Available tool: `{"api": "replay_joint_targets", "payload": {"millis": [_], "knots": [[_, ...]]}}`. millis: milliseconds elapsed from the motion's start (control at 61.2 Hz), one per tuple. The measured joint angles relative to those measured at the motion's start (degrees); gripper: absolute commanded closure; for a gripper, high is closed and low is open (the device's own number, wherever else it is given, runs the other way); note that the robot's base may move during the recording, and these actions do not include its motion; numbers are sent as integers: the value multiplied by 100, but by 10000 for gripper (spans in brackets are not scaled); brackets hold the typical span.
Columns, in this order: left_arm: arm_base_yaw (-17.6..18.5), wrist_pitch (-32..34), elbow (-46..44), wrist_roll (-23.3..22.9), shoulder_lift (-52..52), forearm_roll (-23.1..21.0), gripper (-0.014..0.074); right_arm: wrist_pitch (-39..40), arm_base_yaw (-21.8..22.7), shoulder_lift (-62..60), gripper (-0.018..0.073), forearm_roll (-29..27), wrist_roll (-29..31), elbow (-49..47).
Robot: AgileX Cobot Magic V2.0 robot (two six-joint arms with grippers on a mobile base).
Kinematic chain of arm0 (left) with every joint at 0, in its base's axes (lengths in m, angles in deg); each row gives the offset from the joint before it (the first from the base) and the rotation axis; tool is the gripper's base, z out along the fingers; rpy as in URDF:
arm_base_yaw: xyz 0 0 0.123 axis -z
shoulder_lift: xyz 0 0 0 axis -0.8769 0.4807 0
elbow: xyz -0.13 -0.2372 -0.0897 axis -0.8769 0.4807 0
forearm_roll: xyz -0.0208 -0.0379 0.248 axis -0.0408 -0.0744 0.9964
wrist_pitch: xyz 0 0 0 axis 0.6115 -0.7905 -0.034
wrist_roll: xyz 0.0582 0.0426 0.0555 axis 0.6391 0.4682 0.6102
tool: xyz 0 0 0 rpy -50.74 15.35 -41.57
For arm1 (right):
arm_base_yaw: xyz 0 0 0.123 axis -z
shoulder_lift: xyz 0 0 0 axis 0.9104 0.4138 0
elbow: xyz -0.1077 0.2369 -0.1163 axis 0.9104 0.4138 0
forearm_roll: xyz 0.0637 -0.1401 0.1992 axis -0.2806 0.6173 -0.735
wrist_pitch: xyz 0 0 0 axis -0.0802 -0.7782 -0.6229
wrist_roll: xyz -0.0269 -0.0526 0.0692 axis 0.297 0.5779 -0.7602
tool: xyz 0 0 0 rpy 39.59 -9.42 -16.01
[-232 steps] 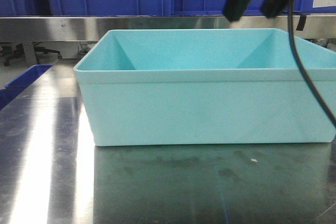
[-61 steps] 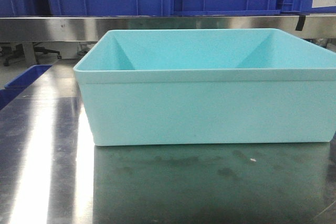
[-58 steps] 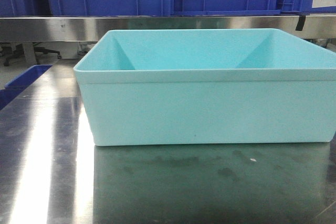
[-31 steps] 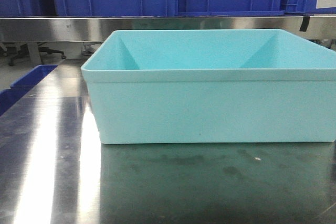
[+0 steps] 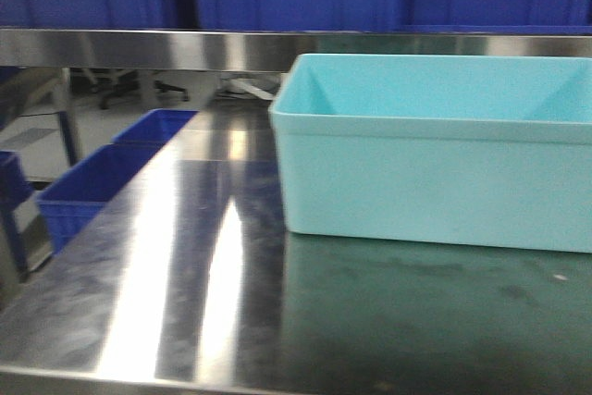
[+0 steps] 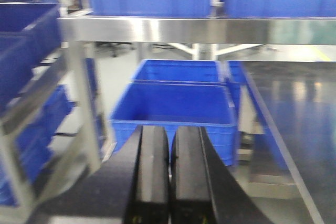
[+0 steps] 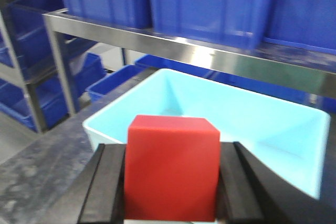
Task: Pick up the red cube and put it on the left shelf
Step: 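Drive the base away from the table toward the blue-bin shelf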
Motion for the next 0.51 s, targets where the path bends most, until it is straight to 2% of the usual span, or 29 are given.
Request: {"api": "replay_joint_targets", "payload": {"millis": [506], "knots": [[0, 0, 0, 0, 0, 0, 495, 0, 0, -8, 460, -9, 0, 9]]}}
